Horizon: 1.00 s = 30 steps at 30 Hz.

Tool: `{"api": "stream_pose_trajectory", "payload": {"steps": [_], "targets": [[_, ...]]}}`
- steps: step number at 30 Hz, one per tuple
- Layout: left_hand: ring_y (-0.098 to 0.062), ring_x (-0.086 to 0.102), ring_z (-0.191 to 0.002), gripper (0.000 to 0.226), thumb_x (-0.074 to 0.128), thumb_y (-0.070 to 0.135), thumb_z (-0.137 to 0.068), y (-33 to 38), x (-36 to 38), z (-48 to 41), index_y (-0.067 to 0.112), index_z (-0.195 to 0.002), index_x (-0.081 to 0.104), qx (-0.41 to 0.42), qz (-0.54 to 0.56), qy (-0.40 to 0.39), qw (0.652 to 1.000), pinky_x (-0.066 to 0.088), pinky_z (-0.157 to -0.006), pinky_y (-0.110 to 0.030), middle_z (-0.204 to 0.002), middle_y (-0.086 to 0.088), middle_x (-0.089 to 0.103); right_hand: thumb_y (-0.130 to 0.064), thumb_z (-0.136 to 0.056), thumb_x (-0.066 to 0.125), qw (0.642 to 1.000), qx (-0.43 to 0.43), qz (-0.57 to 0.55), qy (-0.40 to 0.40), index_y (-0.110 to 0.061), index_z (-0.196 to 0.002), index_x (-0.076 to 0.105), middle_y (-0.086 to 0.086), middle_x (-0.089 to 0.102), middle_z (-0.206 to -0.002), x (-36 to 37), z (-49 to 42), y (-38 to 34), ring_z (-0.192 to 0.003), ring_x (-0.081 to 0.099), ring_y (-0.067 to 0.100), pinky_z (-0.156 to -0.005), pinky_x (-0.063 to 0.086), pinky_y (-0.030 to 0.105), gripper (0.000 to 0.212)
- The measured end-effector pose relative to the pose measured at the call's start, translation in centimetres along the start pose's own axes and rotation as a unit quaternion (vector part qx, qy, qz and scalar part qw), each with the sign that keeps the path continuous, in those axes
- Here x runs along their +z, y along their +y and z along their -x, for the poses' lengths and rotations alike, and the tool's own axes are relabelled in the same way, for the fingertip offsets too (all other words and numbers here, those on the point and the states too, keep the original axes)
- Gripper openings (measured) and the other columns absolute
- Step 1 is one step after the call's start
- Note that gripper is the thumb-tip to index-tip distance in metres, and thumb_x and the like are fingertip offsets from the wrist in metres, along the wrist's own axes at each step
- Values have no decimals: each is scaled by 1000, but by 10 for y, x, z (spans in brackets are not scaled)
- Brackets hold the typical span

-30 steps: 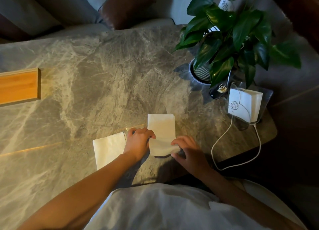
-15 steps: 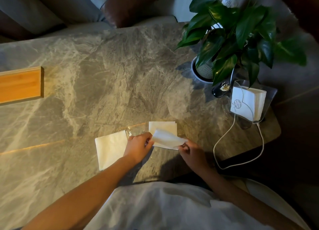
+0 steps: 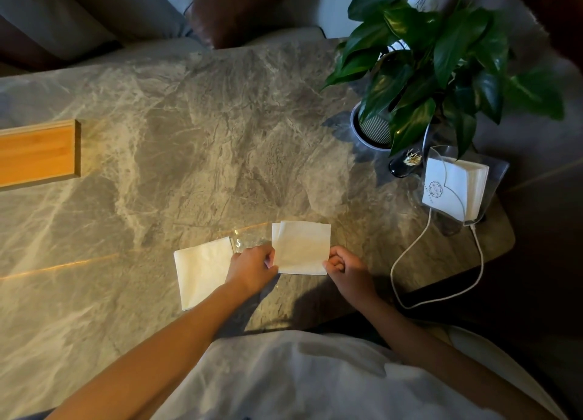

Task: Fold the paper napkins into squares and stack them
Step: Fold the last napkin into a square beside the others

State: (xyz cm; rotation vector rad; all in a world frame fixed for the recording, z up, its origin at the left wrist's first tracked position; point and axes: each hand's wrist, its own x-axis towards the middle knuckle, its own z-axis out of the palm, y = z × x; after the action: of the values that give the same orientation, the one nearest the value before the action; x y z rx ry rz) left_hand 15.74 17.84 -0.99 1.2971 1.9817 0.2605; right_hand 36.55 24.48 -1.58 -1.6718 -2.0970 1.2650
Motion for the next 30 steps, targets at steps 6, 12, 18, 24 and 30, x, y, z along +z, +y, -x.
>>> {"api": "stream_pose_trajectory", "payload": {"steps": [6,12,18,24,30], "targets": [[-20,62,-87,12,53,23,-85,-1,5,0,18,-95,55,10,-37,10,999,33,-86,-33,-86,3,70,-12,-87,63,1000,1,7,5,-10,-95,62,-3,60,-73,2,-1,0,-65,55,13,-57,41,18,8],[-23,62,-93,33,58,26,-83,-2,10,3,18,-109,39,17,-70,8,997,30,-85,-36,-92,1,70,-14,-86,66,1000,-2,9,14,-11,-97,63,2,64,-77,3,-2,-2,-71,60,20,-66,52,34,12],[-23,63,-94,41,59,28,-83,-4,10,4,20,-116,36,14,-61,0,998,33,-90,-38,-94,1,70,-16,-85,67,1000,-3,13,24,-12,-98,63,3,66,-79,5,-2,-2,-71,61,20,-68,55,40,14],[-25,51,-110,46,51,44,-85,-1,3,17,17,-120,39,48,-150,72,985,34,-97,-42,-118,-3,55,-17,-86,65,990,-89,50,101,-10,-113,60,7,61,-96,-4,-2,-15,-89,57,23,-78,51,41,29],[-25,-12,-147,63,25,34,-99,18,21,11,12,-149,-6,153,-298,-4,942,-10,-114,-55,-160,-6,-10,-24,-95,37,940,-181,286,-41,-21,-149,24,-2,22,-159,27,-16,-38,-145,19,19,-117,13,43,56]]}}
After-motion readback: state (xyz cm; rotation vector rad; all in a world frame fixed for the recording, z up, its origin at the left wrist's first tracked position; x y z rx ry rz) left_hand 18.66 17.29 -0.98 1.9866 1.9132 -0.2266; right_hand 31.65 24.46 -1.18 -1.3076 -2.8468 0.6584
